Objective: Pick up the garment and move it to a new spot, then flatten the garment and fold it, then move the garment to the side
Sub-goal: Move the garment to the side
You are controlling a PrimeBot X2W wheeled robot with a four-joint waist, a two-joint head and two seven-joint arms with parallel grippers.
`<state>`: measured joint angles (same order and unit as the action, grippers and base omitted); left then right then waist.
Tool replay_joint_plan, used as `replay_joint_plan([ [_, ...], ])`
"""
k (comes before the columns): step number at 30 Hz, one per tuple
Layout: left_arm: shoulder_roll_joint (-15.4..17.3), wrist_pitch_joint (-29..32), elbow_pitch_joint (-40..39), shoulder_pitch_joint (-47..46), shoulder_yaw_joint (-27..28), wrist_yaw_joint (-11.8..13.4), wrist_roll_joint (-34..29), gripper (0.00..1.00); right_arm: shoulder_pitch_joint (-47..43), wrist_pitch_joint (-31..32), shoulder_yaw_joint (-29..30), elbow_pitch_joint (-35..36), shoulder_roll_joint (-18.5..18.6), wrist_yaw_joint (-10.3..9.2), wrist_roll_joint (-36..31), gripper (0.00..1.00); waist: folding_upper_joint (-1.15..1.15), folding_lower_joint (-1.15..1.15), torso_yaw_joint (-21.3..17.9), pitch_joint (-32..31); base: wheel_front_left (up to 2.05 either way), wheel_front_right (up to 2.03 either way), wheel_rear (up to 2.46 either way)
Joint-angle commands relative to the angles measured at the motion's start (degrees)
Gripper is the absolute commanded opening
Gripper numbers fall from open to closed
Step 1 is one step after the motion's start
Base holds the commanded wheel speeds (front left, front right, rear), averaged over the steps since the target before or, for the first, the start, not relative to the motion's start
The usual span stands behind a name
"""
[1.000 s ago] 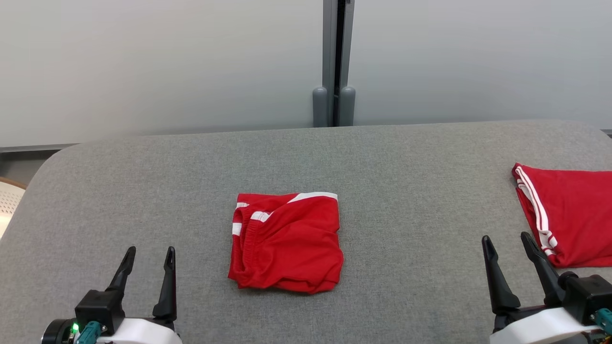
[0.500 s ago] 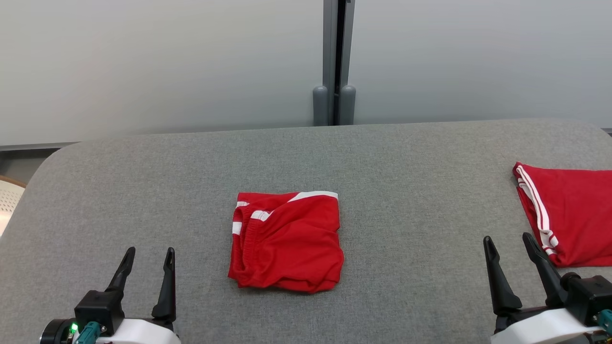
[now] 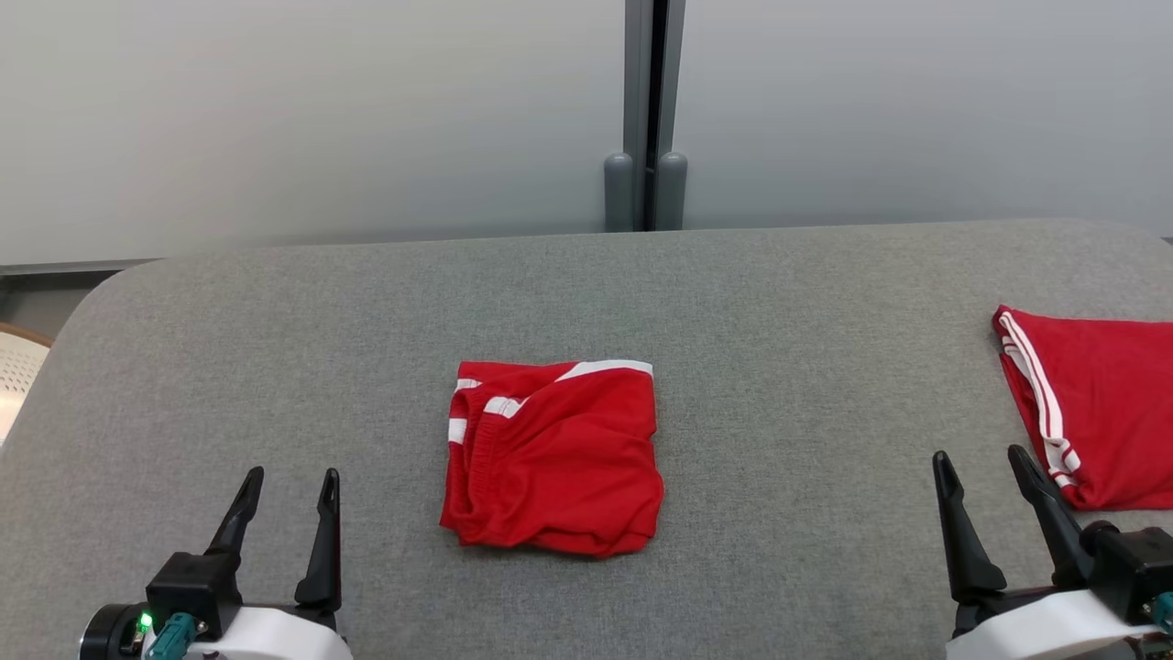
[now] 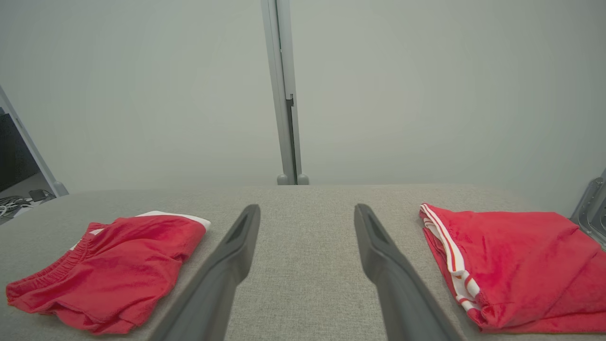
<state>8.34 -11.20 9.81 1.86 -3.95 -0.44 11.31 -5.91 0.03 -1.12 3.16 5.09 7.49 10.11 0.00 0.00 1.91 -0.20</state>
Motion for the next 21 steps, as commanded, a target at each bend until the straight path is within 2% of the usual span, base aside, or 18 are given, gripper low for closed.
replay_joint_plan([
  [1,0.3,-0.4,-0.4,-1.3,0.0,0.1,0.4,1.00,-0.1,0.1,0.2,0.4,0.2,-0.01,-0.1,1.00,0.00,0.00,0.5,0.7,0.00,0.00,0.00],
  [5,-0.2,-0.9,-1.0,-3.9,-0.4,0.1,0.5,1.00,2.3,0.6,0.0,0.1,0.8,-0.01,-0.2,1.00,0.00,0.00,2.3,4.1,0.00,0.00,0.00],
  [11,-1.3,-2.5,-0.7,-9.5,-1.4,-0.4,0.7,1.00,7.7,0.6,-2.9,-4.2,1.5,-0.01,0.6,1.00,0.00,0.00,6.6,10.0,0.00,0.00,0.00],
  [15,-2.3,-3.3,-0.5,-12.8,-2.2,-0.7,0.7,1.00,12.3,0.3,-6.5,-9.2,1.1,-0.01,1.1,1.00,0.00,0.00,9.6,13.3,0.00,0.00,0.00],
  [21,-3.3,-3.9,0.1,-15.8,-3.2,-1.1,0.7,1.00,18.8,-1.4,-12.5,-20.3,-0.9,-0.02,4.4,1.00,0.00,0.00,12.5,16.0,0.00,0.00,0.00],
])
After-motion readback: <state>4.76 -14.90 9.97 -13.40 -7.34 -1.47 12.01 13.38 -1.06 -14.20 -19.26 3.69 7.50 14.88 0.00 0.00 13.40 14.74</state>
